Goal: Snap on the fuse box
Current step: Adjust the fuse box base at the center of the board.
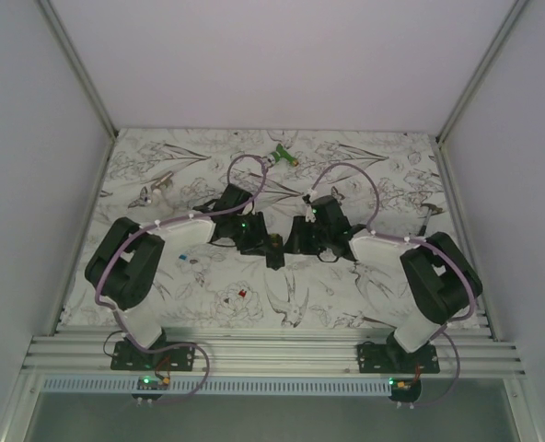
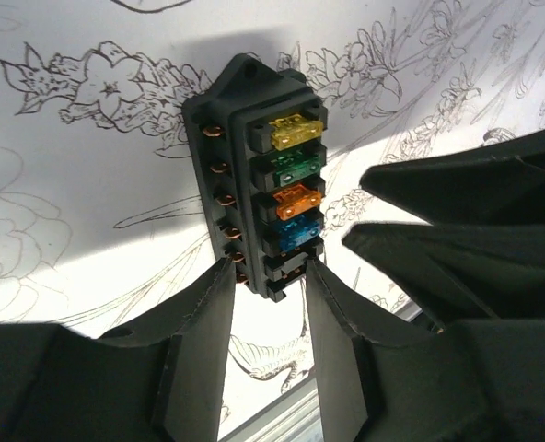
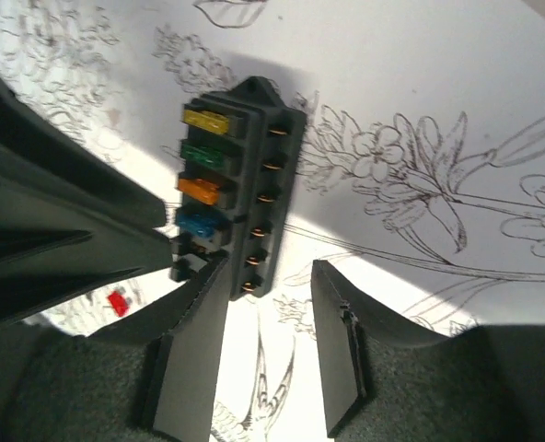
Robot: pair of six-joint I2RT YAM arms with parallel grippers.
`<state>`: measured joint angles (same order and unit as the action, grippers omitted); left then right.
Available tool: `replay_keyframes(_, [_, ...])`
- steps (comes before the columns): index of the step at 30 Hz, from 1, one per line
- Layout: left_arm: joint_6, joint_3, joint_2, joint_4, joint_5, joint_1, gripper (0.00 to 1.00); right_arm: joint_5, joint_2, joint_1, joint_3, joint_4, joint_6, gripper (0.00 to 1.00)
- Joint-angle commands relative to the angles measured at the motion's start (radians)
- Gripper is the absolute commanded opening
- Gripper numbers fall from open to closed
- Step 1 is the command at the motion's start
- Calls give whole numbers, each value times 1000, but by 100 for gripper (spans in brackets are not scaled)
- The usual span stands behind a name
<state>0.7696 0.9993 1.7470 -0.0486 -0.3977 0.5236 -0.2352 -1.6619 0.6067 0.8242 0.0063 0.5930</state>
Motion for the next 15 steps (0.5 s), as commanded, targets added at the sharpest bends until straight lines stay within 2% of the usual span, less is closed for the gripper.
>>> replay_keyframes(1, [25,12,-5,-8,46,-5,39,-88,21,-9,-14,142,74,49])
replay_keyframes(10, [33,41,34,-8,55,-5,36,-139,-43,-11,-37,266,160,50])
replay_keyframes(15, [33,52,45,-8,55,-5,35,-131,-61,-22,-52,283,177,43])
